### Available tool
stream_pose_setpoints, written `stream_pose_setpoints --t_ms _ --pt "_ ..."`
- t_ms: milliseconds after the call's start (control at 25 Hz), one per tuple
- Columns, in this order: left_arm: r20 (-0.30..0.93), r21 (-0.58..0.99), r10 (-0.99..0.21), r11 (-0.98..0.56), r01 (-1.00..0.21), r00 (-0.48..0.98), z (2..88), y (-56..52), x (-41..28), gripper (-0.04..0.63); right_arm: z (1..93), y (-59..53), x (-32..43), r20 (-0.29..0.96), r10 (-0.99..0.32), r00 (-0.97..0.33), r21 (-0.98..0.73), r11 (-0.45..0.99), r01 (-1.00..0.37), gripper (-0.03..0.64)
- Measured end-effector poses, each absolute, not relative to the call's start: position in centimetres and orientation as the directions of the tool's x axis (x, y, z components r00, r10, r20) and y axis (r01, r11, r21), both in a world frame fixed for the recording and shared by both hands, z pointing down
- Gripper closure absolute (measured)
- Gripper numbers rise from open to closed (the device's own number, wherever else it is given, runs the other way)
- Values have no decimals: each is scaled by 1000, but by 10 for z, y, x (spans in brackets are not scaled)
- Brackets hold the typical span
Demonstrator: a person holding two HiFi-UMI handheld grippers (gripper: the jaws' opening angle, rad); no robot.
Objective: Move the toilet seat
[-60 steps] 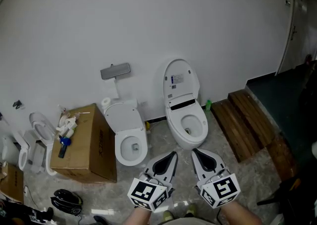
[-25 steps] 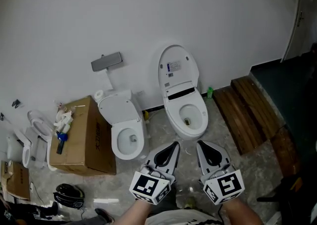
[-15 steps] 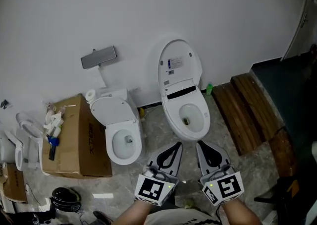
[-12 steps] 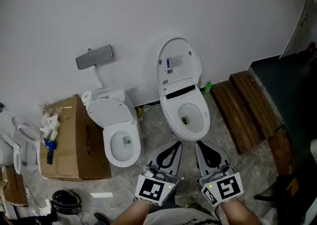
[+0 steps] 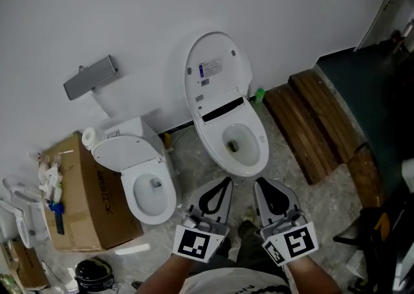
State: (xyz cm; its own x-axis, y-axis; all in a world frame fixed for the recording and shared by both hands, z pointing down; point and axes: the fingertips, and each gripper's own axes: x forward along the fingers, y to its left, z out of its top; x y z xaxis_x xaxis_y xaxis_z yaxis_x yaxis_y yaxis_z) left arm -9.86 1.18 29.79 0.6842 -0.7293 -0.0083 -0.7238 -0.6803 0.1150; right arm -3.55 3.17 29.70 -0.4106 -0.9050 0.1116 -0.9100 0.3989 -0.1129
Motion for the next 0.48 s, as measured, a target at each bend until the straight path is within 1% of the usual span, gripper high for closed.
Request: stream_pose_setpoints --t_ms 240,480 --pt "12 134 -732 -674 -727 681 332 -40 -70 592 349 -21 9 160 -915 -370 -135 351 -927 601" --pt "70 179 -747 -643 -745 661 373 -90 -37 592 384 -72 30 215 -894 -393 -107 379 -919 601"
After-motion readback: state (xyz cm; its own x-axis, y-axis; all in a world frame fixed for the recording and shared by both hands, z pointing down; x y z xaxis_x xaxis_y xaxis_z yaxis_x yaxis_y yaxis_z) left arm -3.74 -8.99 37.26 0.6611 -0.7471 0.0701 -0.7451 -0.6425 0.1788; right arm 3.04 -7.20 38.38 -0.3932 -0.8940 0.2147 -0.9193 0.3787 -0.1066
